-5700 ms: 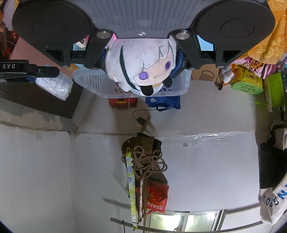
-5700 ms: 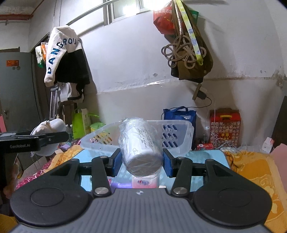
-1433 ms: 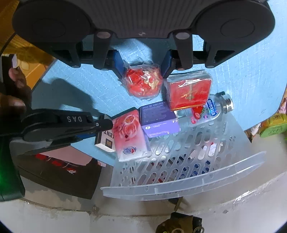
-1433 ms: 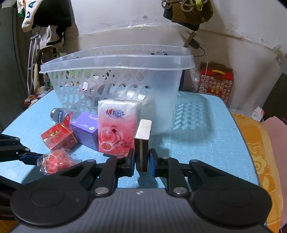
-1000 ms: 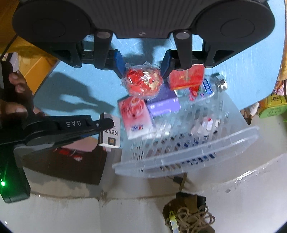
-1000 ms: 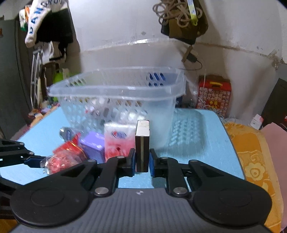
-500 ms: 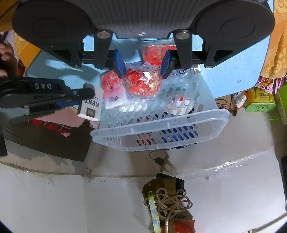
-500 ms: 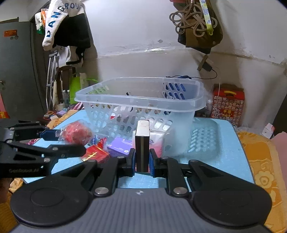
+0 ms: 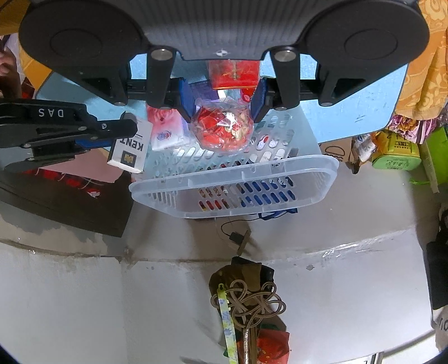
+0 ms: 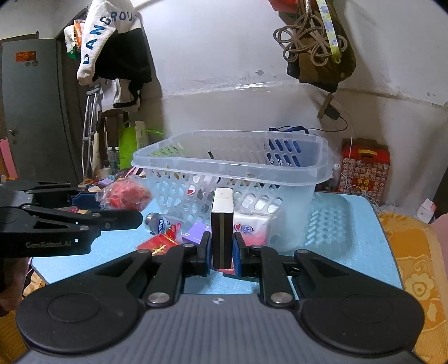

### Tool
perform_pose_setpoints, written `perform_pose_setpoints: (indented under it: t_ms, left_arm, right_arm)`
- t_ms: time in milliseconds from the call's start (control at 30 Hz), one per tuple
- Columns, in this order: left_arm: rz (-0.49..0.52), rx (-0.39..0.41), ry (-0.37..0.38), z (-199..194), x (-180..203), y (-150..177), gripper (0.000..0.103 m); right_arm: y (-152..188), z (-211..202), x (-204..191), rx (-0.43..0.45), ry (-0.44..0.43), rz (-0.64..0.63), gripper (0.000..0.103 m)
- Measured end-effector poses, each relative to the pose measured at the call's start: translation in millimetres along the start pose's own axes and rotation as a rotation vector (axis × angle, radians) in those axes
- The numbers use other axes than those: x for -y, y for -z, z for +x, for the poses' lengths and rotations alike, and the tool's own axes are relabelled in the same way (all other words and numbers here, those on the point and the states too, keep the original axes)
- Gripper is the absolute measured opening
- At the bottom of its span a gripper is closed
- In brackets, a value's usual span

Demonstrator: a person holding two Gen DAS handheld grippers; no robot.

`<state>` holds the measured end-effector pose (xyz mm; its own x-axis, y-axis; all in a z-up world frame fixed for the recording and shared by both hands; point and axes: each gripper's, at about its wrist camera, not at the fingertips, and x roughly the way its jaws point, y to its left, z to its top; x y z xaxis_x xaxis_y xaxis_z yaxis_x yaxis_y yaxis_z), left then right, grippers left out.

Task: Organize objects
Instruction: 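Carry the red candy with the left tool while the right tool carries the box over the basket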

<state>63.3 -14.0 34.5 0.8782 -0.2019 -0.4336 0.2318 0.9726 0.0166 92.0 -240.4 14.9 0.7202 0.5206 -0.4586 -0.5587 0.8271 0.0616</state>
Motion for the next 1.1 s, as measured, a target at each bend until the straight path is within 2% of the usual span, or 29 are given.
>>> perform_pose_setpoints:
  t_ms: [1100]
  left_arm:
    - [-0.047, 0.064, -0.024, -10, -14, -11, 0.047]
  right_arm:
    - [-8, -15, 4, 0.086, -0.008, 0.025, 0.017]
